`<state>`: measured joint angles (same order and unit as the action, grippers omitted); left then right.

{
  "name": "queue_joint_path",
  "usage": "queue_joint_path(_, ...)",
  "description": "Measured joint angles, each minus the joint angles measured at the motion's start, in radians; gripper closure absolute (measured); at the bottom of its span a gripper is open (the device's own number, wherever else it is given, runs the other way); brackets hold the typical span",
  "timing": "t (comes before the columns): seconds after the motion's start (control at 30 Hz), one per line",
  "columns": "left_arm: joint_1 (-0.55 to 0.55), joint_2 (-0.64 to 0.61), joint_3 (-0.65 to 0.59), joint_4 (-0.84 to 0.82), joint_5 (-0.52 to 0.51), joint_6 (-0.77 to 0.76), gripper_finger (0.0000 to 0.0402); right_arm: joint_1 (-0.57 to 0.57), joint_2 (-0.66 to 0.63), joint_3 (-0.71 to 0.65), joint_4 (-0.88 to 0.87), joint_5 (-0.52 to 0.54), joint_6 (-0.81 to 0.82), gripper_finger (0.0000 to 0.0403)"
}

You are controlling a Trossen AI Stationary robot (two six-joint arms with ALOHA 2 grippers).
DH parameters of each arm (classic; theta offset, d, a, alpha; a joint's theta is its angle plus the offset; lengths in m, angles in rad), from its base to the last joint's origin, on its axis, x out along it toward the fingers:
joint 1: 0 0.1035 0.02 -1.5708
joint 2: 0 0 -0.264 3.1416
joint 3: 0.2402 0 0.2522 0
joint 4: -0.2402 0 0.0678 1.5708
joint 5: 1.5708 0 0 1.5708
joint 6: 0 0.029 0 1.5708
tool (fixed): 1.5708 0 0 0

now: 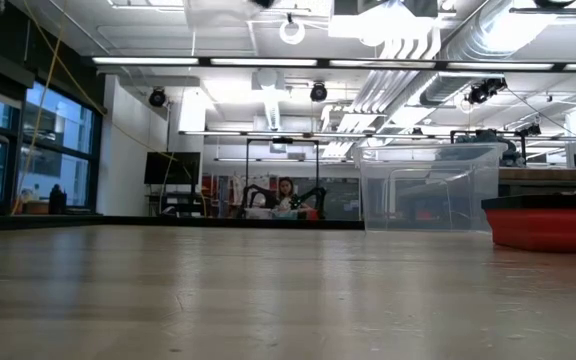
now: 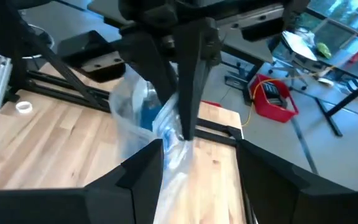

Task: Roll bandage
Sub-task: Put the rolled blue bandage into the transparent zip bag

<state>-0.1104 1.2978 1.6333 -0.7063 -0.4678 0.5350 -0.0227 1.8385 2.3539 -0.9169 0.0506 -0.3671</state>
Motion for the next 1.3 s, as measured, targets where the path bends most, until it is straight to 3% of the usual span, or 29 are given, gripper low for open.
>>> queue_joint_path(0.17, -0.001, 0.017, 0.0, 0.035, -0.003, 0.019, 0.0401, 0.01, 0.006, 0.0, -0.009, -0.058, 0.009, 0.0208)
queue_joint_path(0.6, 0.0, 0.029, 0.011, 0.032, -0.057, 0.02, 0.0401, 0.019, 0.016, -0.001, -0.044, -0.051, 0.025, 0.0212)
queue_joint_path(1.13, 0.0, 0.029, 0.013, 0.032, -0.043, 0.017, 0.0401, 0.019, 0.016, -0.001, 0.007, -0.032, 0.021, 0.0298)
queue_joint_path(1.3, 0.0, 0.032, 0.013, 0.031, -0.041, 0.017, 0.0401, 0.019, 0.016, -0.001, 0.016, -0.032, 0.027, 0.0353)
